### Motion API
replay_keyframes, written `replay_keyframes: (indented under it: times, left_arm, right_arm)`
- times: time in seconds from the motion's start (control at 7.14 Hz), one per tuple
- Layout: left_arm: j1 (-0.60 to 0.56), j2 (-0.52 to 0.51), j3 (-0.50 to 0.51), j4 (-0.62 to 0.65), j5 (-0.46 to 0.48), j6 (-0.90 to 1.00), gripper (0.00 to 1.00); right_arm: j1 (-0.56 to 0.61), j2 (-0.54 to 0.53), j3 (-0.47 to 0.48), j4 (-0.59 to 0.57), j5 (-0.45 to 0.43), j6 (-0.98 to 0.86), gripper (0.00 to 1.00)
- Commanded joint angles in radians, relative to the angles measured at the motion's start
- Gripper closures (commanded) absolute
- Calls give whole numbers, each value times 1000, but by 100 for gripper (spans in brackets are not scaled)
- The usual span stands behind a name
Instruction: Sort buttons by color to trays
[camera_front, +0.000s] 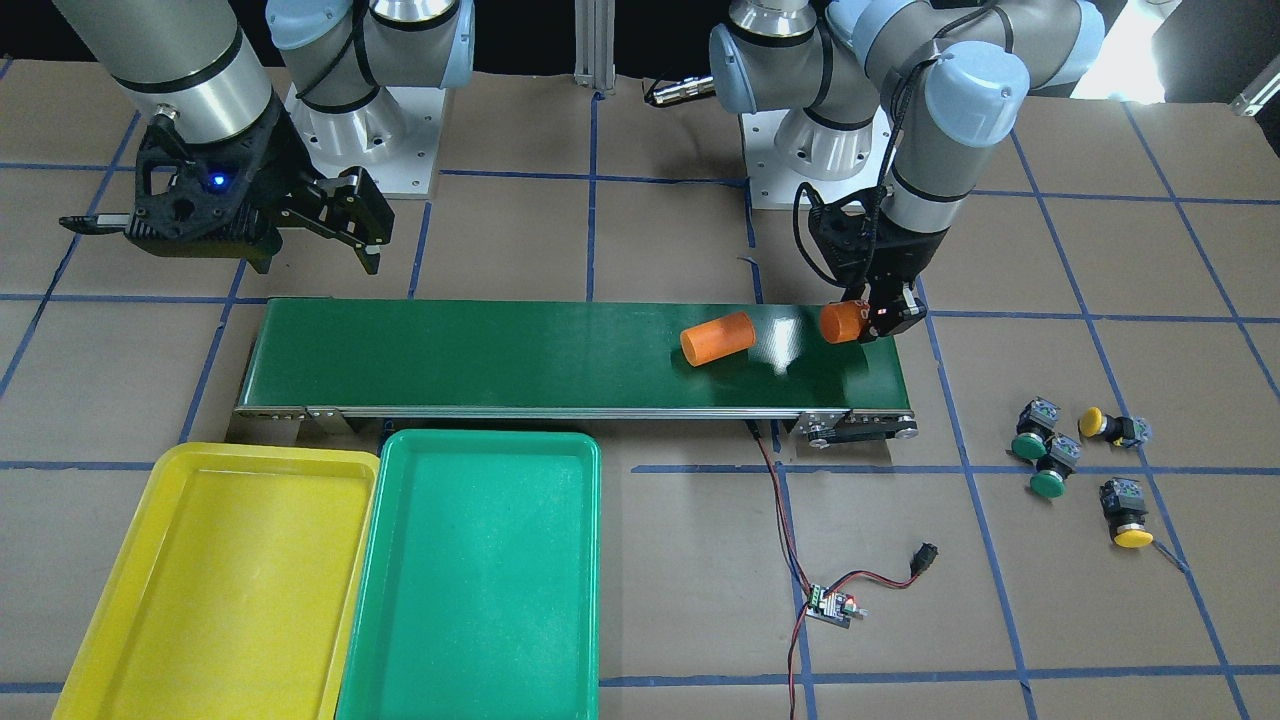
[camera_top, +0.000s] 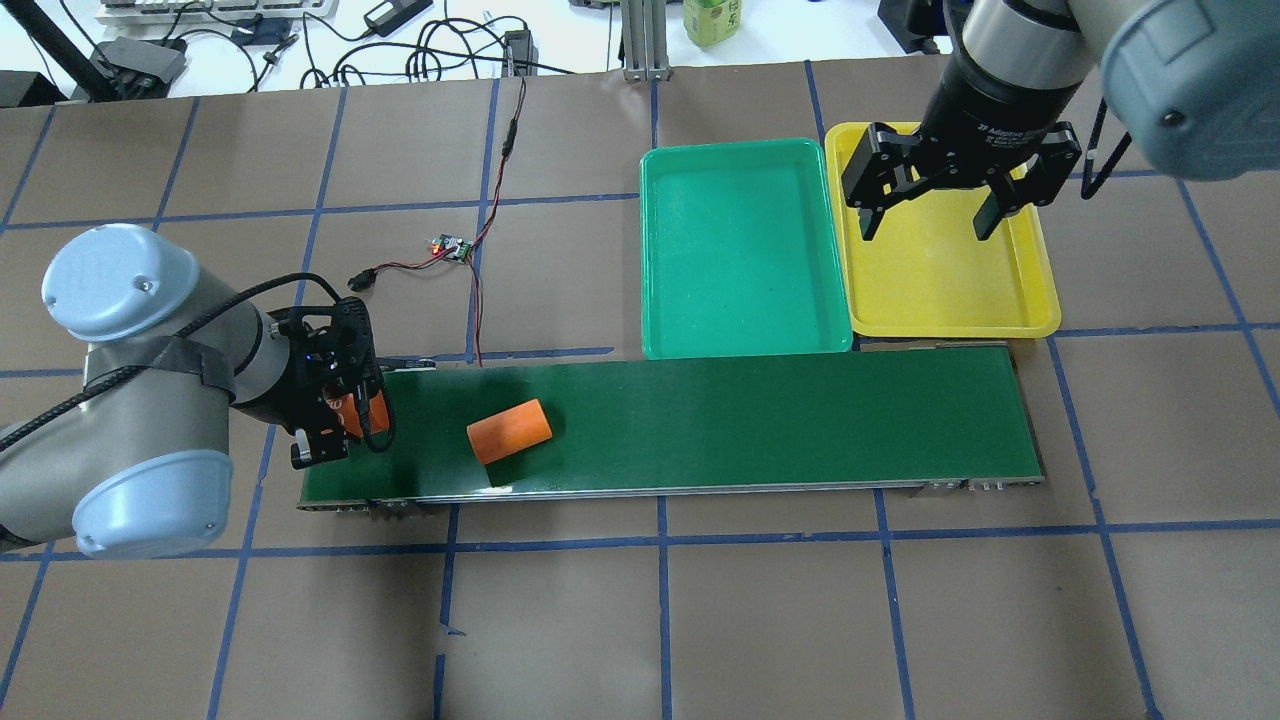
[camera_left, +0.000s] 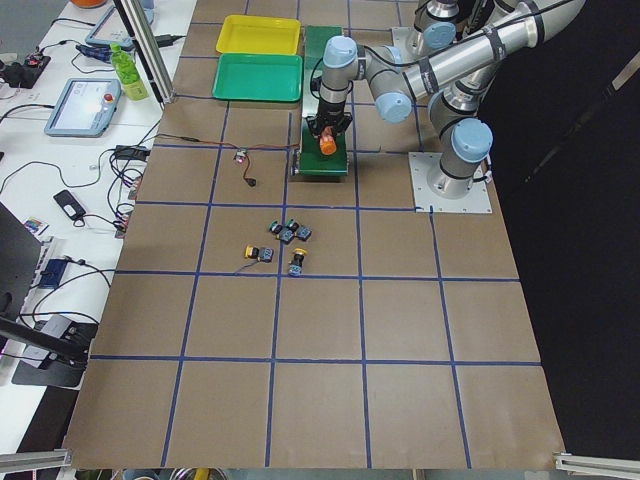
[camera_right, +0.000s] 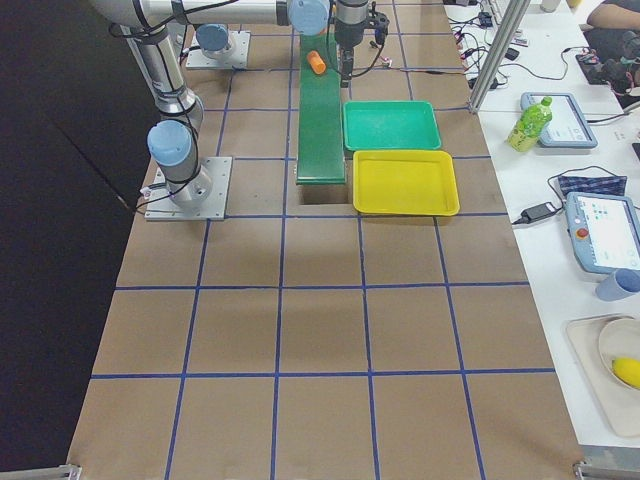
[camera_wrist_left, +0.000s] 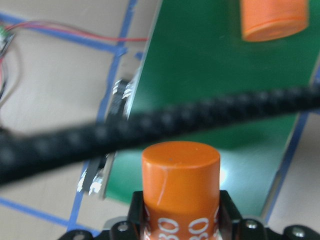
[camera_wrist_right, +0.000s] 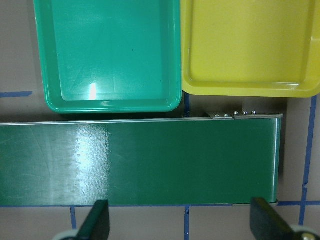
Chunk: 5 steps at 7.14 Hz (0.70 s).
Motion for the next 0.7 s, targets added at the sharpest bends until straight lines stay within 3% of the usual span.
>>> replay_keyframes:
  times: [0.0,0.14,0.56]
  left_arm:
    - [-27,-14,-19,6,6,-16,9]
    - [-26,-14,-12,14,5,-20,0]
    - [38,14,88,-44,11,-24,0]
  right_arm:
    - [0,0,0,-1,0,0,0]
    - [0,0,0,0,2,0,0]
    - [0,0,0,0,0,0,0]
